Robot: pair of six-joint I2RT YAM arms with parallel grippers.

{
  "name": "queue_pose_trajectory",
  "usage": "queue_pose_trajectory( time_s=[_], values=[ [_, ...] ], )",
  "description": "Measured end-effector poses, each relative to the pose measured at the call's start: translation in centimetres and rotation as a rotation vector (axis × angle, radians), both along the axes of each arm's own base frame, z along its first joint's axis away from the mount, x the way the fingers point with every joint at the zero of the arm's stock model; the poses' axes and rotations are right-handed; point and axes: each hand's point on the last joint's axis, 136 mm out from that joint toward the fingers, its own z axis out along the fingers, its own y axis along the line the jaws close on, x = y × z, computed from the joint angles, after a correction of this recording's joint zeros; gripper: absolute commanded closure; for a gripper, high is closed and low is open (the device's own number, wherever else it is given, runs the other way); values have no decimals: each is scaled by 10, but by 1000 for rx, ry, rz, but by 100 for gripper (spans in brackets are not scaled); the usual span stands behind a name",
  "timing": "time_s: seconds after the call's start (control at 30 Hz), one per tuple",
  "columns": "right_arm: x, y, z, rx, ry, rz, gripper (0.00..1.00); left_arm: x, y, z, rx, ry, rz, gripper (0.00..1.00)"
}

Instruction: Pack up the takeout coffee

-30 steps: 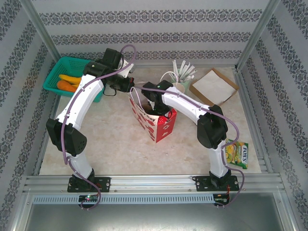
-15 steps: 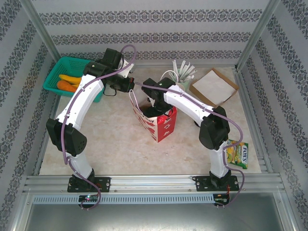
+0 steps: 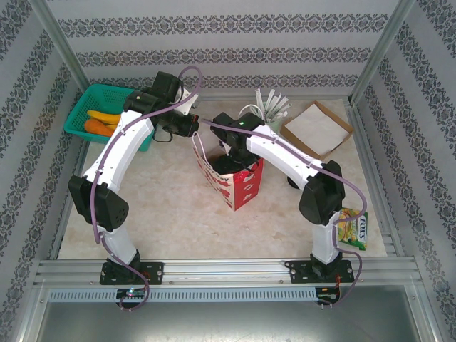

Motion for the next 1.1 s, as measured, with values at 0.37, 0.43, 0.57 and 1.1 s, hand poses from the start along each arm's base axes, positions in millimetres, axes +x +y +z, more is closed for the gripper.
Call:
queue_pose_trajectory(
  time_s=[0.37,0.43,0.57,1.1],
  values=[
    [7,-2,40,55,-151,-5,2,0,0,0,-2,2,4,100],
    [9,0,50,73,-196,-4,2,0,0,0,-4,3,6,100],
    [11,3,69,110,-279,0,2,0,0,0,-7,6,11,100],
    [17,5,68,159,-450,4,2,0,0,0,-8,8,15,100]
  ],
)
